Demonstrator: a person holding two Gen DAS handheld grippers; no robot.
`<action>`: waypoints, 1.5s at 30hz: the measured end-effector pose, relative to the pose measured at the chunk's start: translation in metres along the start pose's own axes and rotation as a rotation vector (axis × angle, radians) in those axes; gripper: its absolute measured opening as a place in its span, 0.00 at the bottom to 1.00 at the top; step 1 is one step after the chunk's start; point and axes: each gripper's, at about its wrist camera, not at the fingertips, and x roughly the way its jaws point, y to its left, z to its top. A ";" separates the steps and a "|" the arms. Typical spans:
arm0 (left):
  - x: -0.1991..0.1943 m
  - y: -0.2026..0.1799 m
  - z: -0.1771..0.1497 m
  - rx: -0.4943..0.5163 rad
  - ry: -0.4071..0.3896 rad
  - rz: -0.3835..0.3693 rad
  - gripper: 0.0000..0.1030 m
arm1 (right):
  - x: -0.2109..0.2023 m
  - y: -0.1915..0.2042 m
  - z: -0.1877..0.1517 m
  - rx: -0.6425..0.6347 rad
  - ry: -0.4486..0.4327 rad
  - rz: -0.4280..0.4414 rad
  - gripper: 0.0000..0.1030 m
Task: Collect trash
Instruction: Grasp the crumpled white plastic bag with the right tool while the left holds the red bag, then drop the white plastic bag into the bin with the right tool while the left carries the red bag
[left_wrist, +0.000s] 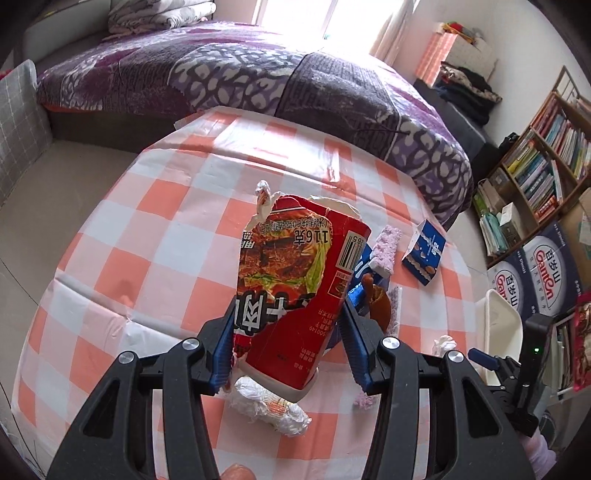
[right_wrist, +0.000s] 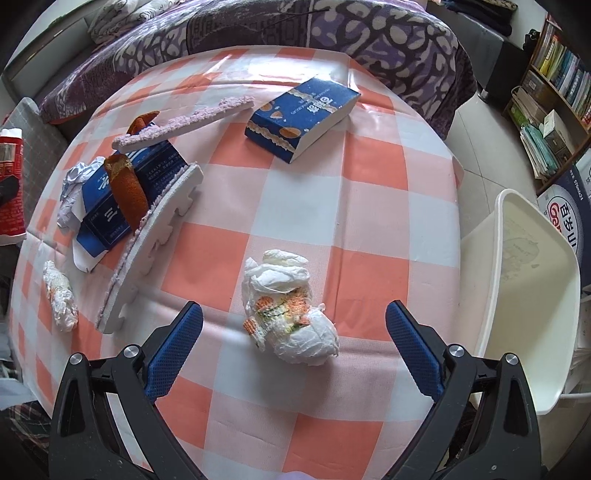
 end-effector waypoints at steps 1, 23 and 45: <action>-0.001 0.000 -0.001 -0.005 -0.002 -0.003 0.49 | 0.004 0.000 0.000 0.001 0.015 0.008 0.85; -0.016 -0.022 -0.021 -0.056 -0.157 0.122 0.49 | -0.070 -0.016 0.006 0.087 -0.369 0.018 0.34; -0.018 -0.095 -0.064 -0.140 -0.233 0.167 0.50 | -0.097 -0.081 -0.005 0.270 -0.461 -0.003 0.35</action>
